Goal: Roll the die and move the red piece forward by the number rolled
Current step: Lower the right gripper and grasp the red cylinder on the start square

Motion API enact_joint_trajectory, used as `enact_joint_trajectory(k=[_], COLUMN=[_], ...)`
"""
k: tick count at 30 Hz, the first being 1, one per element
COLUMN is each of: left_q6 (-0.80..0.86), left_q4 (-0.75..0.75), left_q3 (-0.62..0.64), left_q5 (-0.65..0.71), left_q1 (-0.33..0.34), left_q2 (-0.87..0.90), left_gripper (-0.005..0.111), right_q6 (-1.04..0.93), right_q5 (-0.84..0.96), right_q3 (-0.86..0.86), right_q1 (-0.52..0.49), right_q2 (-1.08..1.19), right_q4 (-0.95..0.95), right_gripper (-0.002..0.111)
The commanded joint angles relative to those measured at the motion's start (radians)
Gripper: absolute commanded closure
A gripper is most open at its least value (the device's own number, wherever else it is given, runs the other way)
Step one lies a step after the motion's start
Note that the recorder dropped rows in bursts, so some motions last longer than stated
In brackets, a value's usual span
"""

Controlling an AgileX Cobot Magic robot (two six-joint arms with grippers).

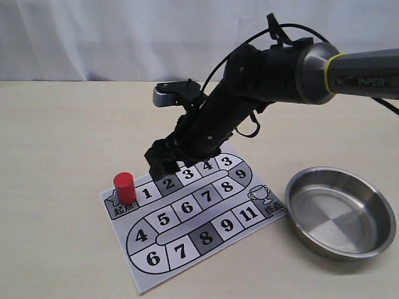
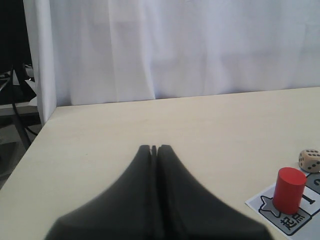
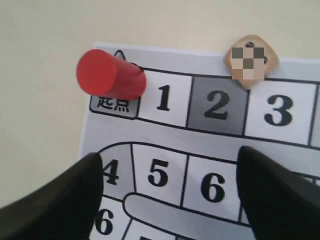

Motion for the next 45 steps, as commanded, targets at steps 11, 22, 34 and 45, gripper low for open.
enact_joint_trajectory(k=[11, 22, 34, 45], left_q6=[-0.004, -0.004, -0.004, -0.004], left_q4=[-0.002, -0.002, -0.004, -0.004], left_q3=[0.004, 0.004, 0.004, 0.004], left_q5=[-0.009, -0.009, -0.009, -0.009], left_q1=[-0.003, -0.003, -0.003, -0.003], left_q2=[-0.002, -0.002, -0.002, -0.002], left_gripper=[0.107, 0.107, 0.107, 0.107], right_q6=[-0.017, -0.020, -0.013, -0.015], right_q5=[-0.473, -0.544, -0.546, -0.503], right_q3=[-0.003, -0.003, -0.003, -0.003], right_q1=[0.205, 0.216, 0.216, 0.216], right_q2=[0.049, 0.144, 0.167, 0.167], right_q4=[-0.103, -0.122, -0.097, -0.095], right_gripper=[0.038, 0.038, 0.041, 0.071])
